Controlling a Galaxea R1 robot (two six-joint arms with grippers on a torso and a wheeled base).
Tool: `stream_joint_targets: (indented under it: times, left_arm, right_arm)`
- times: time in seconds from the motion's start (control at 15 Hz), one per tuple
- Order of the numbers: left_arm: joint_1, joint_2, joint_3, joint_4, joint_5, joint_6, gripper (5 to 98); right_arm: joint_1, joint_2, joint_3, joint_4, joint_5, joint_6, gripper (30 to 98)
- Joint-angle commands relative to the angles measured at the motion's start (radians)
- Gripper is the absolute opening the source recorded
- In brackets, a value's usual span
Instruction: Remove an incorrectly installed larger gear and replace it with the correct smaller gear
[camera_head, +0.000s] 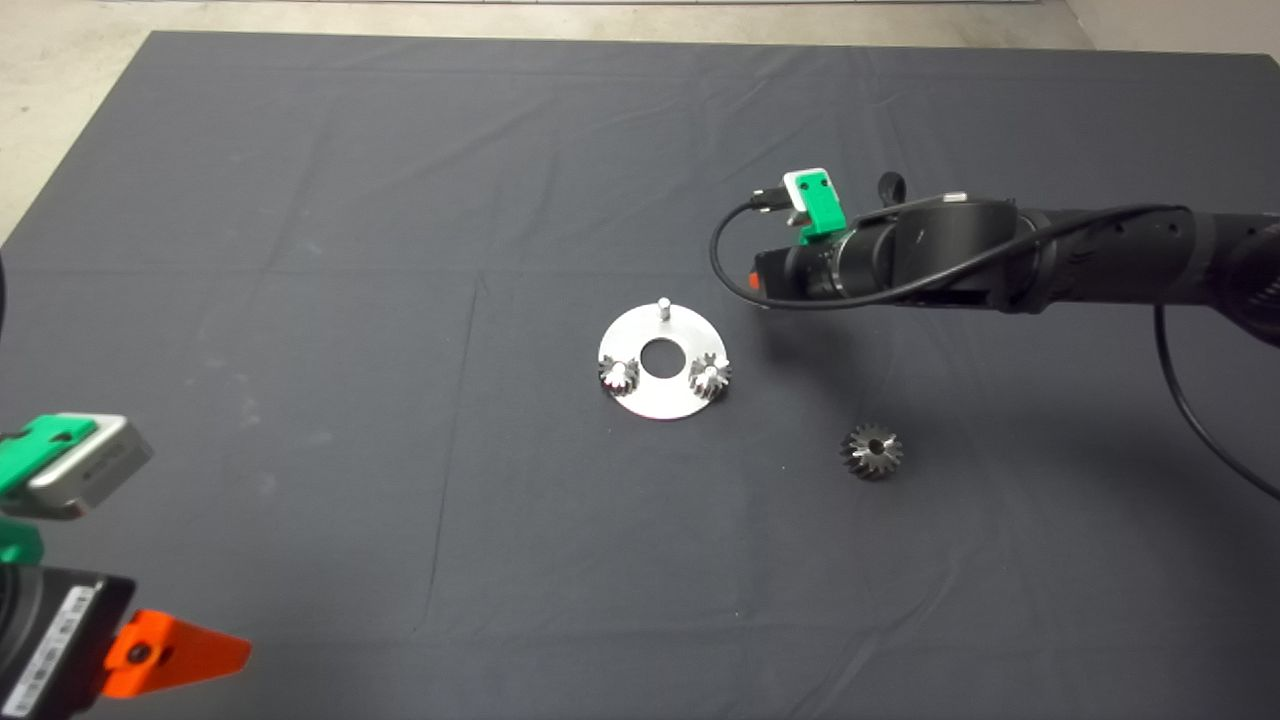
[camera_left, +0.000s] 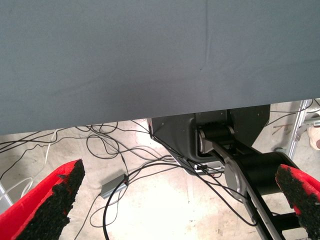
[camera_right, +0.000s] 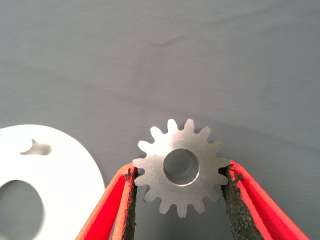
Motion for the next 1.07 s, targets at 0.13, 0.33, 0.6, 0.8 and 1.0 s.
stream_joint_targets:
  times: [0.13, 0.33, 0.6, 0.8, 1.0]
  left_arm:
    - [0.01, -0.001, 0.011, -0.011, 0.003, 0.002, 98.3]
    - [0.016, -0.001, 0.011, -0.011, 0.003, 0.002, 98.3]
    - [0.022, -0.001, 0.011, -0.011, 0.003, 0.002, 98.3]
    - [0.022, -0.002, 0.011, -0.011, 0.003, 0.002, 98.3]
    - [0.023, -0.003, 0.011, -0.011, 0.003, 0.001, 98.3]
  right_arm:
    - [0.033, 0.142, -0.052, 0.06, -0.041, 0.002, 40.3]
    - [0.032, 0.177, -0.054, 0.06, -0.042, 0.002, 40.3]
    - [0.029, 0.192, -0.054, 0.06, -0.042, 0.001, 40.3]
    - [0.026, 0.203, -0.075, 0.06, -0.042, 0.001, 40.3]
    - [0.021, 0.227, -0.113, 0.06, -0.04, -0.001, 40.3]
